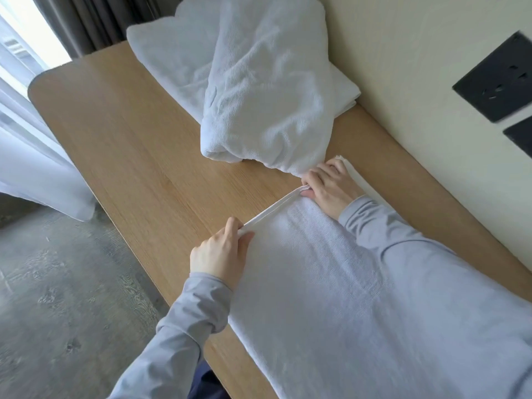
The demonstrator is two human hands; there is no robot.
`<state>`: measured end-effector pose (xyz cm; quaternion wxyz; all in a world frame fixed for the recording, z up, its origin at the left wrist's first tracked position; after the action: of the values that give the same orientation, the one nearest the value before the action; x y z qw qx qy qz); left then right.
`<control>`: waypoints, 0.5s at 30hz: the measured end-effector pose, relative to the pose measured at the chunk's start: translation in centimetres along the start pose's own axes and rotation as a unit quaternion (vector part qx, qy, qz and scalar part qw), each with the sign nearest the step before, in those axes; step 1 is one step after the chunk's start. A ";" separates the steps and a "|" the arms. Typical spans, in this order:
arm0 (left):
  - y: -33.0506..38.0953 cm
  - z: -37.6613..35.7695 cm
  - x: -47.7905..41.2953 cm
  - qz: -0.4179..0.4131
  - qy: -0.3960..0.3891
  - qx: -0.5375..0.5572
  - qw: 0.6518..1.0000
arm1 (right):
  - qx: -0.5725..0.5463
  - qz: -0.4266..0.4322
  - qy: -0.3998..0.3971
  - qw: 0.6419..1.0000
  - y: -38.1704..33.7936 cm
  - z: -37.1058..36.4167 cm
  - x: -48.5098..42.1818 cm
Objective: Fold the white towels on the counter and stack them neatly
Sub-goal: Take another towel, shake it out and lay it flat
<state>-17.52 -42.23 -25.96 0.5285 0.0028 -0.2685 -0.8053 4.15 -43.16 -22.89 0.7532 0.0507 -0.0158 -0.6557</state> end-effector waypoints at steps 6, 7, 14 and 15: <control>0.8 1.0 1.1 -0.045 0.161 -0.078 0.983 | 0.025 -0.140 0.056 0.988 0.4 1.1 0.8; 1.4 1.2 1.3 -0.057 0.196 -0.093 0.974 | 0.000 -0.160 0.098 0.982 -0.1 1.8 1.4; 3.5 -3.0 2.5 -0.172 0.042 -0.112 0.978 | -0.133 0.066 -0.049 0.988 -9.4 -1.0 6.7; 3.0 -3.3 2.4 -0.160 0.026 -0.122 0.979 | -0.099 0.066 -0.079 0.990 -7.8 -1.9 6.8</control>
<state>-15.12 -46.56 -26.78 0.3963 0.0026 -0.1508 -0.9057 -2.38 -50.81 -25.79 0.7925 -0.0772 -0.0139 -0.6049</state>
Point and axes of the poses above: each hand's wrist, its own x-axis away from the middle knuckle, its own z-axis out of the back of the hand, y = z × x, the point moved 6 cm from there along -x, towards the middle knuckle, and after that the axes turned 5 degrees about -y, right-handed, at the moved point
